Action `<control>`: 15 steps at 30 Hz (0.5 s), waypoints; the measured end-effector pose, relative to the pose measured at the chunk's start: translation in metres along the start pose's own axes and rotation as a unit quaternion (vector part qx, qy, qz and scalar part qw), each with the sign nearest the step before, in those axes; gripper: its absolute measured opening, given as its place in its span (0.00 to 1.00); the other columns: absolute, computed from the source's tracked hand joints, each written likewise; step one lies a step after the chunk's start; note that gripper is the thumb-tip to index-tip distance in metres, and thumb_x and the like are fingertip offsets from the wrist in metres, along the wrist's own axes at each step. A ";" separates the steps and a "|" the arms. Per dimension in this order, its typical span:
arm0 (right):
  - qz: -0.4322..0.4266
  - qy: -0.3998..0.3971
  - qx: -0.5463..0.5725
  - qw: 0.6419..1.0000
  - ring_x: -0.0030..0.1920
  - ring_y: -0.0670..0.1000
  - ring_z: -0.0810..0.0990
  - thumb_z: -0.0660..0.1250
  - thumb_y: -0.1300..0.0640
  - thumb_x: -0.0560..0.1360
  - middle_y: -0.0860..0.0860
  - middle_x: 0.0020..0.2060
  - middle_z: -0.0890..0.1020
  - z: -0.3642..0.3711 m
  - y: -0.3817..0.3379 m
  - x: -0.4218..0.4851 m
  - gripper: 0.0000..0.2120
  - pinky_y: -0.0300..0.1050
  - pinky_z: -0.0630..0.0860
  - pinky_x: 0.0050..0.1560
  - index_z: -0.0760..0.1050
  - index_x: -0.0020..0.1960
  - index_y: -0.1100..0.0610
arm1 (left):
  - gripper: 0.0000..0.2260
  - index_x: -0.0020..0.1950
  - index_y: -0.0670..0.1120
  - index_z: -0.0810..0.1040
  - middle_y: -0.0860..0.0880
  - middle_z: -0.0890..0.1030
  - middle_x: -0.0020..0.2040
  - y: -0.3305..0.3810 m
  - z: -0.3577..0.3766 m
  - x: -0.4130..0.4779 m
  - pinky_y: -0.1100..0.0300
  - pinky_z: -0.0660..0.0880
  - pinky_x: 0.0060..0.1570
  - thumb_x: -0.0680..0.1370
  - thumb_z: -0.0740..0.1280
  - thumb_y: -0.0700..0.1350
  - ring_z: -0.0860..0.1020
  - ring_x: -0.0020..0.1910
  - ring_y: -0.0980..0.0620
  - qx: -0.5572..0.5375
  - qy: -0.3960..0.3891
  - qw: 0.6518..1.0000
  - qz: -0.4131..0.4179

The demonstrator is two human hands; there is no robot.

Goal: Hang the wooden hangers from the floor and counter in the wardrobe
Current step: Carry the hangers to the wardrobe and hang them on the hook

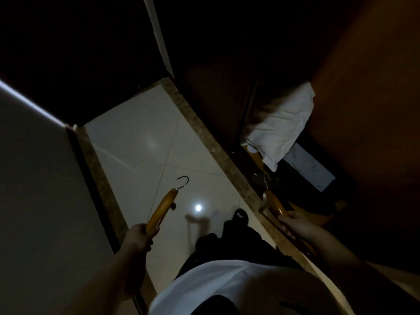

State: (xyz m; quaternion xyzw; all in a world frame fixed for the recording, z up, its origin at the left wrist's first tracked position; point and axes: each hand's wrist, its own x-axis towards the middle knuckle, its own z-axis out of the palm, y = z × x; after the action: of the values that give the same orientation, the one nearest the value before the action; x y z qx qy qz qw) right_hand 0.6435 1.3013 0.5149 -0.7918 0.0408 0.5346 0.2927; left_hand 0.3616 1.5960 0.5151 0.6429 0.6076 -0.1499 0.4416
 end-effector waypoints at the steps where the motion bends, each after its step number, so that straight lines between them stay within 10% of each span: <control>1: 0.010 0.011 0.010 1.000 0.30 0.50 0.71 0.60 0.57 0.79 0.54 0.30 0.73 -0.005 0.005 0.005 0.09 0.41 0.68 0.30 0.74 0.46 0.61 | 0.12 0.51 0.38 0.76 0.42 0.77 0.38 0.017 0.000 0.008 0.59 0.72 0.30 0.77 0.65 0.47 0.76 0.34 0.47 0.012 -0.009 1.000 0.012; 15: 0.027 0.169 0.171 0.970 0.25 0.51 0.68 0.58 0.61 0.79 0.56 0.27 0.71 -0.106 -0.054 0.069 0.15 0.39 0.64 0.25 0.69 0.34 0.62 | 0.09 0.39 0.45 0.75 0.46 0.76 0.31 0.281 0.048 0.061 0.64 0.71 0.27 0.76 0.67 0.48 0.74 0.28 0.51 0.115 -0.151 0.955 0.229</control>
State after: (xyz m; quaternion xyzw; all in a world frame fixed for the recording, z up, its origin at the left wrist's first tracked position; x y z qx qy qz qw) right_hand 0.7805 1.3089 0.5049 -0.8074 0.2014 0.3859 0.3984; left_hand 0.6479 1.6354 0.5516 0.7807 0.3492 -0.2090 0.4741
